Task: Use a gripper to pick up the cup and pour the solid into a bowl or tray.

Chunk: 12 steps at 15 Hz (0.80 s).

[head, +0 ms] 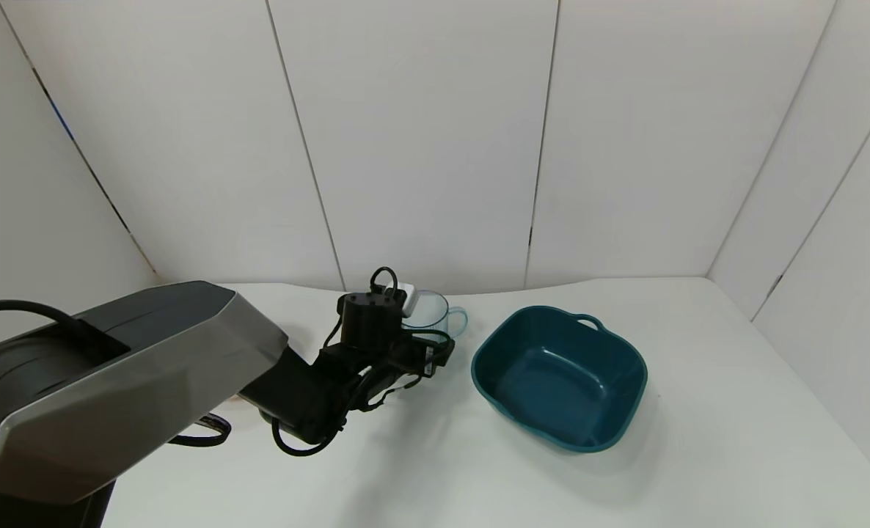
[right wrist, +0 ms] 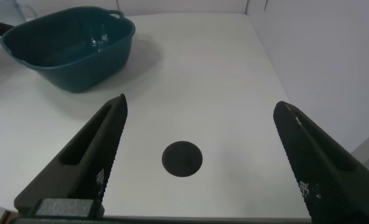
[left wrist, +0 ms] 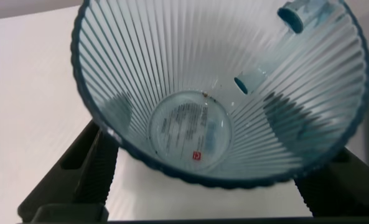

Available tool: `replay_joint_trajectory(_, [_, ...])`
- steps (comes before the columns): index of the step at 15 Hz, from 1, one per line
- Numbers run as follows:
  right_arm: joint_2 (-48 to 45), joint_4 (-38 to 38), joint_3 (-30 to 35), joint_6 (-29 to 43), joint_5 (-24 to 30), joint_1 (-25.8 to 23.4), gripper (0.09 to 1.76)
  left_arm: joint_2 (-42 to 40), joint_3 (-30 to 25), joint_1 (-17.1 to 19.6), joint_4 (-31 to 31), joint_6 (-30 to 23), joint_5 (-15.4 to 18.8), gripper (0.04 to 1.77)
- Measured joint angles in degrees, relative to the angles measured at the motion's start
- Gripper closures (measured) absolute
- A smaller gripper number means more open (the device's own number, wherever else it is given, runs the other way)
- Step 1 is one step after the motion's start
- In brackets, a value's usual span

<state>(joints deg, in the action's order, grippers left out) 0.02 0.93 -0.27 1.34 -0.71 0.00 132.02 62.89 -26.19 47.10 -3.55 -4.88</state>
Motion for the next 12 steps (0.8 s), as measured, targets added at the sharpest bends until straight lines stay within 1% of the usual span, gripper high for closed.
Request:
replay_joint_trajectory(2, [0.0, 0.0, 0.0, 0.0, 0.02, 0.0, 0.14, -1.62, -0.93, 0.17, -2.24, 0.6, -0.29, 0.15])
replay_joint_trajectory(6, [0.0, 0.01, 0.0, 0.0, 0.02, 0.0, 0.14, -6.73, -4.21, 0.78, -4.11, 2.78, -0.46, 0.13])
replay_joint_trajectory(10, [0.0, -0.02, 0.0, 0.0, 0.02, 0.0, 0.14, -15.04, -9.78, 0.96, -6.03, 5.8, -0.46, 0.12])
replay_joint_trajectory(12, [0.0, -0.05, 0.0, 0.0, 0.05, 0.0, 0.14, -19.68, -11.85, 1.08, -8.68, 6.52, -0.5, 0.11])
